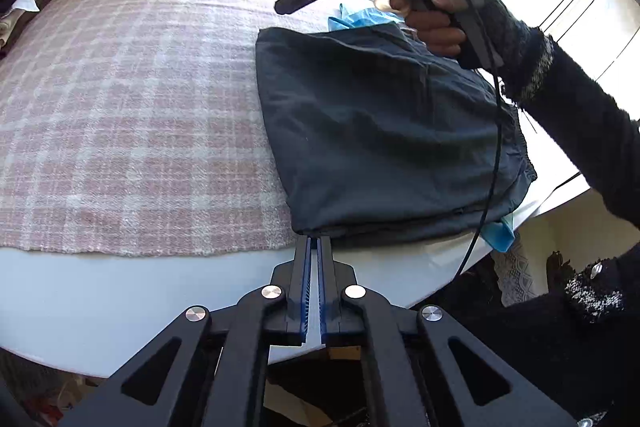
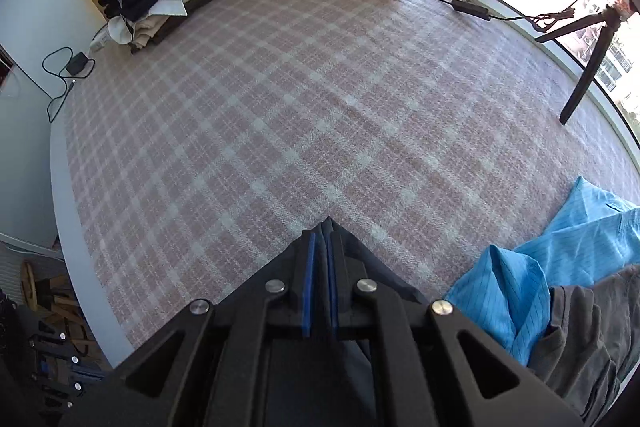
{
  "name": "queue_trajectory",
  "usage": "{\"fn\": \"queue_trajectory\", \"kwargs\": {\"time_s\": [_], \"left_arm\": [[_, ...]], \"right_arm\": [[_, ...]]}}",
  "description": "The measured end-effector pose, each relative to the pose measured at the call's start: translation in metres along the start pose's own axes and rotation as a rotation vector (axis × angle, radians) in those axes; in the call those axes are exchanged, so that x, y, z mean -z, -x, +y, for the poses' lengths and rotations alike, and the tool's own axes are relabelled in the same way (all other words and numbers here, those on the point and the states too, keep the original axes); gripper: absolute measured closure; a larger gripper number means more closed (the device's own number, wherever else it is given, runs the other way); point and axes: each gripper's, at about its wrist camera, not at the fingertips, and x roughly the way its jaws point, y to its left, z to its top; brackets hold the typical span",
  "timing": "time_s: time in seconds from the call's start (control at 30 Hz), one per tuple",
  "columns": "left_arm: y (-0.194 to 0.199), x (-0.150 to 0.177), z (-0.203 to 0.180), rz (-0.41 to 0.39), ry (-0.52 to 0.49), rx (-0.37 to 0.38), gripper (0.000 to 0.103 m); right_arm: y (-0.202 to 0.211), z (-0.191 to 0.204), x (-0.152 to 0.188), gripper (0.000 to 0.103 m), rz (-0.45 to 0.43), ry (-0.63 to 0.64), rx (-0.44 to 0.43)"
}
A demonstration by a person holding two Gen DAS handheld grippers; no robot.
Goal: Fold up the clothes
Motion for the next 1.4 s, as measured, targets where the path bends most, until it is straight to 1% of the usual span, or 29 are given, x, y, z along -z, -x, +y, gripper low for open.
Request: {"fn": "queue_trajectory", "kwargs": {"time_s": [0.03, 0.07, 0.1, 0.13, 0.17, 0.2, 0.23, 0.3, 0.33, 0.37, 0.4, 0.43, 0.47, 0.5, 0.53, 0.57, 0.7, 0.77, 0.83, 0.87, 0.93, 1.0, 1.03, 1.1, 1.17, 1.23, 1.3, 1.33, 1.4], "left_arm": [[0.001, -0.011, 0.009, -0.001, 0.020, 0.012, 0.086], [0.002, -0.023, 0.019, 0.000, 0.040, 0.027, 0.078], [-0.002, -0.034, 0.025, -0.001, 0.049, 0.016, 0.064], [-0.006, -0.046, 0.030, -0.002, 0.056, 0.000, 0.058], [-0.015, -0.057, 0.033, 0.006, 0.054, -0.004, 0.056], [-0.025, -0.068, 0.036, 0.016, 0.050, -0.004, 0.055], [-0.034, -0.073, 0.036, 0.039, 0.043, 0.002, 0.054], [-0.053, -0.080, 0.034, 0.091, 0.028, 0.014, 0.054], [-0.062, -0.083, 0.034, 0.117, 0.020, 0.021, 0.054], [-0.072, -0.087, 0.033, 0.143, 0.012, 0.027, 0.054], [-0.081, -0.090, 0.032, 0.169, 0.005, 0.034, 0.056], [-0.090, -0.094, 0.031, 0.195, -0.003, 0.040, 0.057], [-0.091, -0.095, 0.030, 0.186, -0.015, 0.042, 0.057], [-0.092, -0.095, 0.028, 0.187, -0.032, 0.041, 0.065], [-0.094, -0.095, 0.026, 0.199, -0.046, 0.046, 0.079], [-0.096, -0.095, 0.024, 0.213, -0.058, 0.052, 0.083], [-0.107, -0.099, 0.025, 0.224, -0.025, 0.095, 0.083], [-0.110, -0.103, 0.027, 0.207, -0.008, 0.106, 0.084], [-0.108, -0.103, 0.033, 0.203, 0.017, 0.119, 0.094], [-0.108, -0.104, 0.036, 0.204, 0.031, 0.132, 0.094], [-0.106, -0.104, 0.038, 0.211, 0.033, 0.133, 0.092], [-0.102, -0.104, 0.040, 0.211, 0.022, 0.117, 0.090], [-0.098, -0.105, 0.041, 0.206, 0.012, 0.103, 0.086], [-0.088, -0.108, 0.040, 0.180, -0.020, 0.057, 0.084], [-0.075, -0.111, 0.034, 0.150, -0.062, 0.026, 0.084], [-0.066, -0.116, 0.020, 0.129, -0.106, 0.011, 0.084], [-0.062, -0.120, -0.003, 0.120, -0.161, 0.015, 0.084], [-0.063, -0.121, -0.018, 0.122, -0.186, 0.025, 0.084], [-0.069, -0.123, -0.052, 0.132, -0.237, 0.056, 0.084]], "right_arm": [[0.019, -0.003, 0.014, 0.091, -0.038, -0.031, 0.014], [0.034, -0.005, 0.031, 0.082, -0.070, -0.063, 0.050], [0.046, 0.003, 0.067, 0.078, -0.102, -0.113, 0.094], [0.051, -0.003, 0.096, 0.075, -0.124, -0.167, 0.108], [0.056, -0.009, 0.124, 0.075, -0.145, -0.221, 0.121], [0.048, -0.015, 0.141, 0.075, -0.150, -0.280, 0.098], [0.045, -0.024, 0.167, 0.075, -0.148, -0.336, 0.082], [0.021, -0.032, 0.183, 0.075, -0.144, -0.379, 0.074], [0.015, -0.036, 0.185, 0.076, -0.145, -0.401, 0.102], [0.003, -0.045, 0.182, 0.076, -0.157, -0.433, 0.110], [-0.001, -0.058, 0.181, 0.076, -0.174, -0.476, 0.095], [-0.005, -0.070, 0.179, 0.079, -0.192, -0.519, 0.080], [-0.008, -0.081, 0.176, 0.086, -0.177, -0.565, 0.108], [-0.005, -0.086, 0.173, 0.089, -0.156, -0.592, 0.119], [0.004, -0.081, 0.173, 0.089, -0.185, -0.595, 0.098], [0.013, -0.076, 0.173, 0.089, -0.214, -0.598, 0.077], [0.030, -0.030, 0.184, 0.087, -0.291, -0.577, 0.081], [0.017, -0.014, 0.193, 0.086, -0.275, -0.608, 0.068], [-0.001, -0.006, 0.201, 0.086, -0.245, -0.631, 0.052], [-0.010, -0.004, 0.204, 0.086, -0.225, -0.649, 0.061], [-0.016, -0.004, 0.211, 0.086, -0.206, -0.680, 0.052], [0.003, -0.007, 0.224, 0.086, -0.252, -0.711, 0.064], [0.013, -0.009, 0.230, 0.086, -0.276, -0.727, 0.070], [0.044, -0.022, 0.262, 0.082, -0.337, -0.810, 0.143], [0.075, -0.035, 0.293, 0.071, -0.398, -0.894, 0.216], [0.111, -0.054, 0.345, 0.066, -0.471, -1.032, 0.306], [0.143, -0.073, 0.400, 0.062, -0.537, -1.181, 0.390], [0.150, -0.085, 0.428, 0.055, -0.554, -1.252, 0.396], [0.166, -0.108, 0.483, 0.053, -0.586, -1.395, 0.406]]}}
